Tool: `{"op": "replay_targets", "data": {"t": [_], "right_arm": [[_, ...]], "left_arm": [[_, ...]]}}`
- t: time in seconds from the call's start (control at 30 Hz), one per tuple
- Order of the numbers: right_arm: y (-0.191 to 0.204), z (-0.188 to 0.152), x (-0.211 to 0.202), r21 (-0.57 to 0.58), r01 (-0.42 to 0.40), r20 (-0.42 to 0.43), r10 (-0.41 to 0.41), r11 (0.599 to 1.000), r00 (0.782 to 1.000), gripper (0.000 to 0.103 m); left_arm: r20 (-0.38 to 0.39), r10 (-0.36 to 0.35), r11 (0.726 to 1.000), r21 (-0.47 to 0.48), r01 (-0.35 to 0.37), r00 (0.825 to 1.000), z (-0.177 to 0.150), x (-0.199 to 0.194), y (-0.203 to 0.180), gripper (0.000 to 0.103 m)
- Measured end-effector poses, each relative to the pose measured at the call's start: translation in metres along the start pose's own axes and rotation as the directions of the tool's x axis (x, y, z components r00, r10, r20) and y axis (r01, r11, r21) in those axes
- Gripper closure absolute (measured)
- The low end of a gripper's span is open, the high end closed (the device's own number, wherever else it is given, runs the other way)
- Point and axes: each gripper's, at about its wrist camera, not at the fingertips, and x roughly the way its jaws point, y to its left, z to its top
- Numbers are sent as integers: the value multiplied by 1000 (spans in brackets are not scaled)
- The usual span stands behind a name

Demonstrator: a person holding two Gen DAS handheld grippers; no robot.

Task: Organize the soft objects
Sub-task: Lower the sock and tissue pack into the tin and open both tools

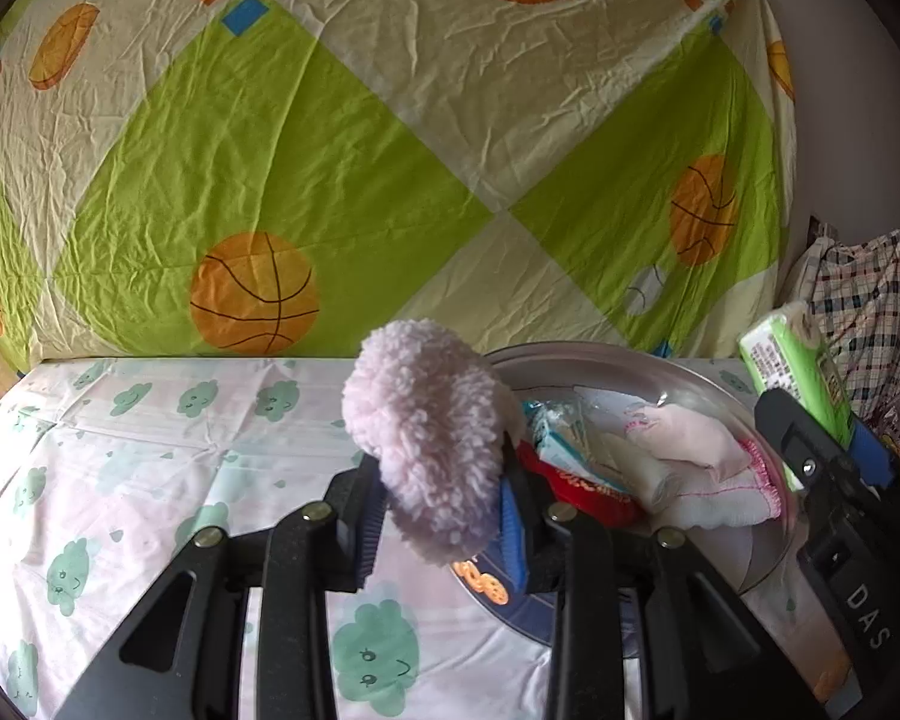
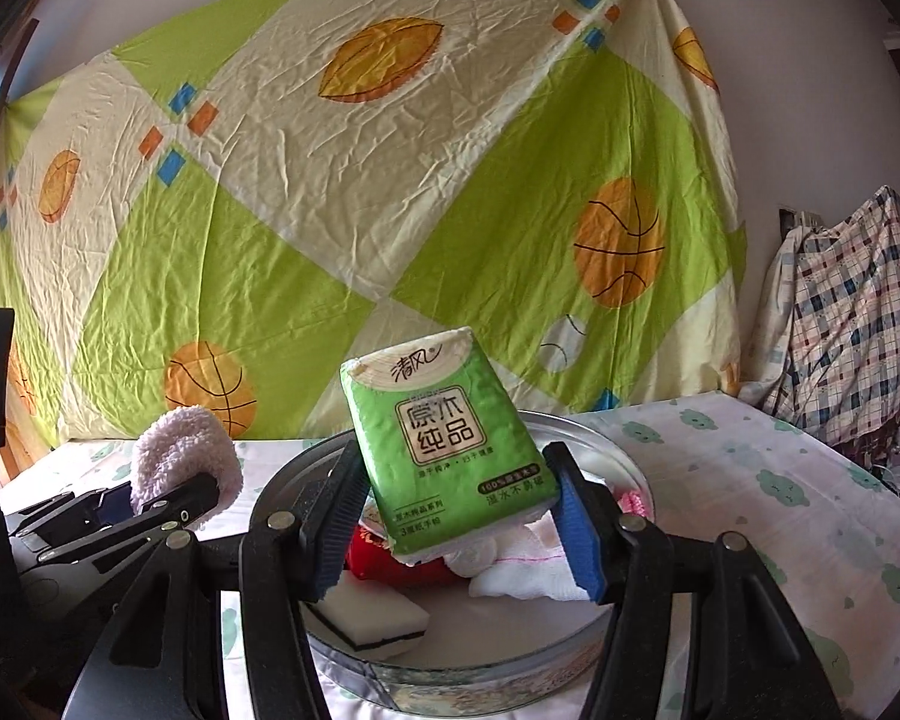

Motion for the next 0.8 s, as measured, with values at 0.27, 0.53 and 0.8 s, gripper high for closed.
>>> {"op": "replay_targets", "data": {"t": [0.27, 0.53, 0.8], "right_arm": [[-24, 5, 7, 26, 45, 2, -45, 999, 999, 42], [-44, 11, 15, 34, 81, 0, -81, 996, 997, 42], [-62, 16, 25, 29, 116, -3, -116, 993, 993, 42]], "left_arm": [[28, -38, 999, 23, 37, 999, 12, 4, -26, 72], [36, -70, 997, 39, 68, 997, 23, 13, -50, 72], [23, -97, 994, 46, 96, 995, 27, 28, -72, 72]]}}
